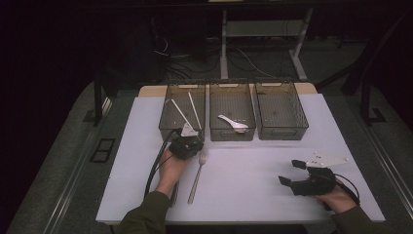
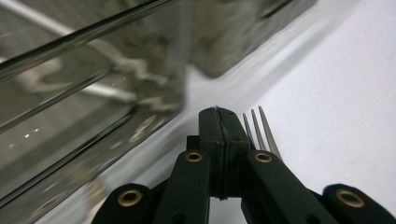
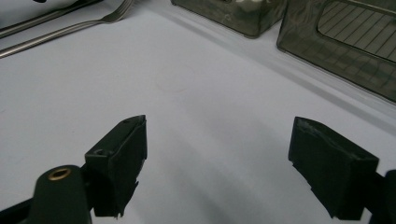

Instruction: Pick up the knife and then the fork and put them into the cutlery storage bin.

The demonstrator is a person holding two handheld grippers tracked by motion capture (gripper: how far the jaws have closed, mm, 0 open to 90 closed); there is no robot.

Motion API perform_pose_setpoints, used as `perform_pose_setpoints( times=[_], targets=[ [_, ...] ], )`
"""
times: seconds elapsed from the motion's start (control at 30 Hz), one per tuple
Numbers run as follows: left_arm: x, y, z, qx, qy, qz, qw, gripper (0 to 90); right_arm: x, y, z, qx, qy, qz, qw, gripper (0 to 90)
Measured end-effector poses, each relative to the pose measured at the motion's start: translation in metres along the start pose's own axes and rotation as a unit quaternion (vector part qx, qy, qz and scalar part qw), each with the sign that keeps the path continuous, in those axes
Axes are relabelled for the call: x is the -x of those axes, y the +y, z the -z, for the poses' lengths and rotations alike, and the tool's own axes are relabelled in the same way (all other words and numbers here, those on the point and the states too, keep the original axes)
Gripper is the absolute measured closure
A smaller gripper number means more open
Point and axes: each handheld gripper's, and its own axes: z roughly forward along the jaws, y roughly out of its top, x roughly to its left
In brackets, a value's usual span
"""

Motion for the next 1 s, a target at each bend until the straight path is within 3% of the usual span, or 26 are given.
perform_pose_setpoints(
  times=[0.27, 0.63, 0.83, 1.0],
  targets=[
    [0.021, 0.011, -0.011, -0.002, -0.034, -0.026, 0.9991, 88.8, 0.0, 0.0, 0.0, -0.002, 0.001, 0.001, 1.0, 19.4],
    [0.054, 0.02, -0.023, 0.0, -0.085, -0.051, 0.9951, 88.8, -0.001, 0.0, -0.001, -0.006, 0.001, 0.004, 1.0, 19.4],
    [0.061, 0.021, -0.025, 0.002, -0.092, -0.059, 0.994, 88.6, -0.001, 0.0, -0.001, -0.006, 0.001, 0.005, 1.0, 19.4],
    [0.056, 0.019, -0.012, 0.012, -0.085, -0.049, 0.9951, 79.5, -0.001, 0.0, 0.0, -0.006, 0.001, 0.005, 1.0, 19.4]
  ],
)
